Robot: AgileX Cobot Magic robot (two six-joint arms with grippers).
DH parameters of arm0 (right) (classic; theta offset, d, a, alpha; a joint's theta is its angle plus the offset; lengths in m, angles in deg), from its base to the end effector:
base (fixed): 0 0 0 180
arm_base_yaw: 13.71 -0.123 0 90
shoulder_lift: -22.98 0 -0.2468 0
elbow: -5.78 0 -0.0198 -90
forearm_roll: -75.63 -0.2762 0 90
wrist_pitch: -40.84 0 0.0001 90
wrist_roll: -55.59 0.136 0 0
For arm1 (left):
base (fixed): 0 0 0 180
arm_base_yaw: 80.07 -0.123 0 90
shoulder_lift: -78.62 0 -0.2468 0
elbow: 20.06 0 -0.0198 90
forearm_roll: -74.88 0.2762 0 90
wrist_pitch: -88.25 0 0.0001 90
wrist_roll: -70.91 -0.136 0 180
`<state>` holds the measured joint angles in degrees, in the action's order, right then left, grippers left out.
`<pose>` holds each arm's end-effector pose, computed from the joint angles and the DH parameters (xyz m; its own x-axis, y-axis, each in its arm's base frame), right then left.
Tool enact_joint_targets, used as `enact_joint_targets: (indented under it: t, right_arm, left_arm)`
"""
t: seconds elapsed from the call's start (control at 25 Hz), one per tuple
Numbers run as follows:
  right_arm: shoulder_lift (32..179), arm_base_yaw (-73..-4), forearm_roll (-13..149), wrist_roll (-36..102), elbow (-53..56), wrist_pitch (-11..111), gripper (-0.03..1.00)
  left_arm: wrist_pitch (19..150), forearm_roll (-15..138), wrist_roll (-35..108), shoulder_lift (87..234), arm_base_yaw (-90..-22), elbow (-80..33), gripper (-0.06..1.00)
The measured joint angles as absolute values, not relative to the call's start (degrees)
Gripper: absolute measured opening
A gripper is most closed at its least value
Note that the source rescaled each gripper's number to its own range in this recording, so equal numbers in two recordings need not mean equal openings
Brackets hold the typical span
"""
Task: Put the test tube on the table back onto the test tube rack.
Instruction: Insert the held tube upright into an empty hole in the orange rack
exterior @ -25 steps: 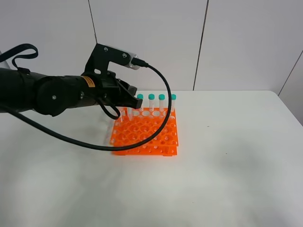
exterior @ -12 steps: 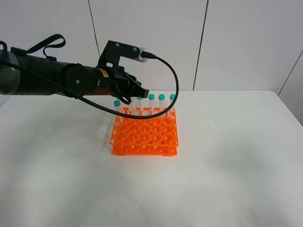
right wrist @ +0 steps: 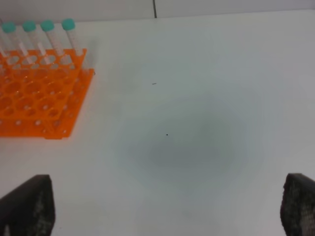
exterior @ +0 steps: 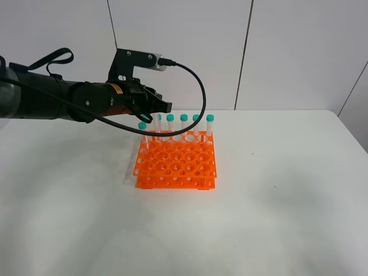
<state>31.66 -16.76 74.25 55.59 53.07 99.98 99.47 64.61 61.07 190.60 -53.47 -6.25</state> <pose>0.0966 0.0080 0.2734 -0.4245 -0.0102 -0.9054 -0.0667 0.9976 0.0200 0.4057 -0.1979 0.1494 -0.3760 0.1837 -0.9082 0.4178 0.9085 0.0108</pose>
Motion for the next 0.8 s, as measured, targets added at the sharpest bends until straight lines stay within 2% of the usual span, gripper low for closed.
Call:
enact_joint_targets:
  t: [0.8]
  right_arm:
    - [31.7,-16.8,74.2,55.6,53.1,99.9,1.00]
  left_arm:
    - [105.9,64.6,60.2,193.2,-52.9,-3.3,0.00]
